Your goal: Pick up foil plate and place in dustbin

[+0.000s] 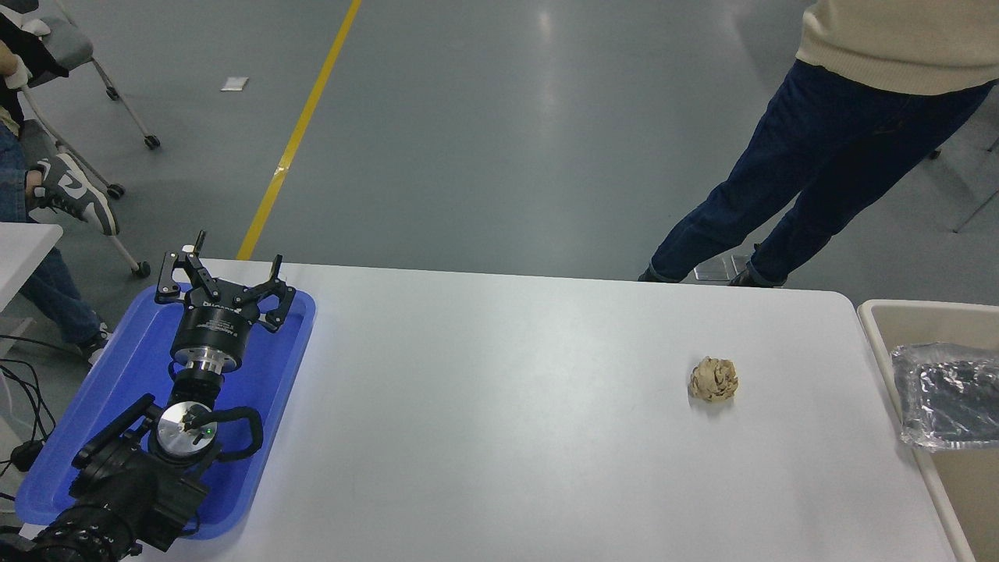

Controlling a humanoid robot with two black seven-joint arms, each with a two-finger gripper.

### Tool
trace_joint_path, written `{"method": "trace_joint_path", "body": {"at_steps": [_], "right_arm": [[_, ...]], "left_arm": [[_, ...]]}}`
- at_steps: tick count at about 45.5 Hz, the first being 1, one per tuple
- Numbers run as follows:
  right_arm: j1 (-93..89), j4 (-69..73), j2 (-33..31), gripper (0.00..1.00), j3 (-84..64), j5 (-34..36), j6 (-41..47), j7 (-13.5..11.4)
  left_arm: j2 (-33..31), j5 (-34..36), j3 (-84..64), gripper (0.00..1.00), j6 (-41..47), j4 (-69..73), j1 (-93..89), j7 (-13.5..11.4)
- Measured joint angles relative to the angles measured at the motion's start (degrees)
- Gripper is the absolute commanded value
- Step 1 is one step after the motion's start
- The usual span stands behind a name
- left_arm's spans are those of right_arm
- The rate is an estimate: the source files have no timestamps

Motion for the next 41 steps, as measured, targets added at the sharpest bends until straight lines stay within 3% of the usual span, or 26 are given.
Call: {"method": "trace_joint_path", "body": {"at_steps": [31, 41], "right_arm": [[1.97, 0.78, 0.32, 1.0, -0.01, -0.13, -0.17, 0.16], [11.48, 9.51, 0.93, 1.0, 1.96, 0.48, 0.45, 0.12]], "left_arm": [[-0.05, 0.0, 0.0, 1.0, 0.01, 0.0, -0.03, -0.01], [-0.07, 0.0, 0.0, 1.0, 0.01, 0.0, -0.04, -0.01]]}}
